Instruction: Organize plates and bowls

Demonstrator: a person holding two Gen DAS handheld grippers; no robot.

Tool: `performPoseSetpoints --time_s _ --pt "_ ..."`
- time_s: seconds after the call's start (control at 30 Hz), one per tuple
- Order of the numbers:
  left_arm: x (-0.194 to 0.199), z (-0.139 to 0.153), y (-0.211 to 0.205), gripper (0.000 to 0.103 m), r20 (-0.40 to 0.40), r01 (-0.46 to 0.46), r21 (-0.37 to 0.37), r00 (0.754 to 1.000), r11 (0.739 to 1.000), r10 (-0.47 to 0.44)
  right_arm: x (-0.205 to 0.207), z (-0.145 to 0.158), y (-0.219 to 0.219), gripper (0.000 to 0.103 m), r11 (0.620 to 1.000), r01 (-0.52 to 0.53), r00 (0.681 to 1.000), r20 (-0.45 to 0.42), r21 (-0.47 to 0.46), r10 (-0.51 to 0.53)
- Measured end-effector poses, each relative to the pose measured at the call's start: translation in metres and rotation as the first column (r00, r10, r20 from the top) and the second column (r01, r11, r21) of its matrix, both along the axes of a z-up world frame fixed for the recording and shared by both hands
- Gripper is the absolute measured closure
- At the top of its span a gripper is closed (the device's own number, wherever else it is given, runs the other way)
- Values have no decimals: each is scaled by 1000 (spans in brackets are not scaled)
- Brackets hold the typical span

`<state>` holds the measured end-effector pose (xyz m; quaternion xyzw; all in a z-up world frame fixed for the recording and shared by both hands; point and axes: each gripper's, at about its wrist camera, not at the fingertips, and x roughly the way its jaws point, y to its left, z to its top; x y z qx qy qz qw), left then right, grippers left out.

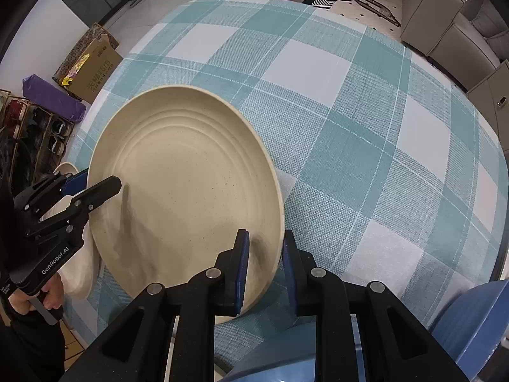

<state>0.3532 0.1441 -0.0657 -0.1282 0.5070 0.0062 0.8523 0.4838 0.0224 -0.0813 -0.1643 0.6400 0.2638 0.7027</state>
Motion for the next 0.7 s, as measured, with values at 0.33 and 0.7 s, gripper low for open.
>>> performPoseSetpoints --time_s 0.33,0.7 --pt "-6 11 3 75 22 -8 -10 1000 1000 8 -6 28 -15 82 1000 3 999 37 26 -4" --pt "8 -9 -1 75 -27 -10 -18 1000 1000 10 1 17 -16 82 998 44 999 29 39 -45"
